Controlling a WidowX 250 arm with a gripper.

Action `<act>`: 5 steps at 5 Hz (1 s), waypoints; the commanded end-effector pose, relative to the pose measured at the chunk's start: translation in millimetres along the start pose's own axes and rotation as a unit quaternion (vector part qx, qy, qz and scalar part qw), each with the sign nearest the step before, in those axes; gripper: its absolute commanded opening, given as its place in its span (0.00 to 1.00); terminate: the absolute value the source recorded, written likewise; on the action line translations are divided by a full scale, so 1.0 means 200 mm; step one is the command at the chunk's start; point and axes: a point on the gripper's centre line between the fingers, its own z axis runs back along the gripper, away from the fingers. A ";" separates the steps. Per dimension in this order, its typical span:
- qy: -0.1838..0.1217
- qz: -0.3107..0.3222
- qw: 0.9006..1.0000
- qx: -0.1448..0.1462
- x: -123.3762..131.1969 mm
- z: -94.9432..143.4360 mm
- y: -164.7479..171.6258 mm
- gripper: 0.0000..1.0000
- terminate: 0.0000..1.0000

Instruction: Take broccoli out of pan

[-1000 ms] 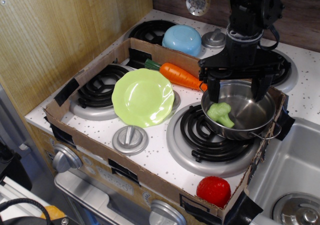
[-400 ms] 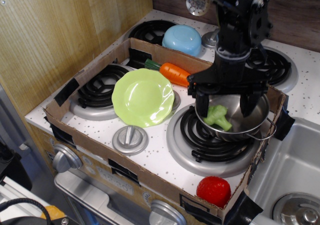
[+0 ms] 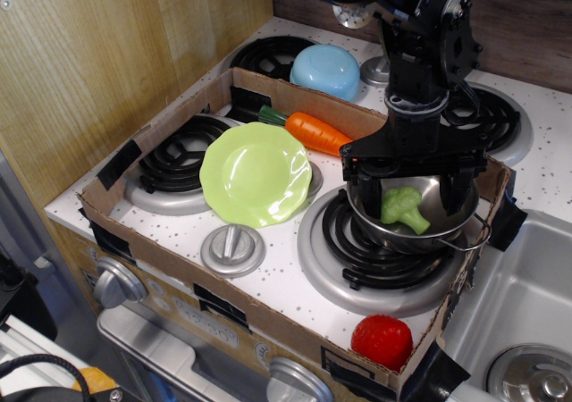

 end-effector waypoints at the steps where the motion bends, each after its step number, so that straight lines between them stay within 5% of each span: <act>1: -0.012 -0.016 0.999 -0.029 0.06 -0.01 -0.03 1.00 0.00; 2: -0.014 -0.029 0.999 -0.021 0.06 -0.02 -0.03 0.00 0.00; 5: -0.020 -0.051 0.998 0.026 0.20 0.26 -0.01 0.00 0.00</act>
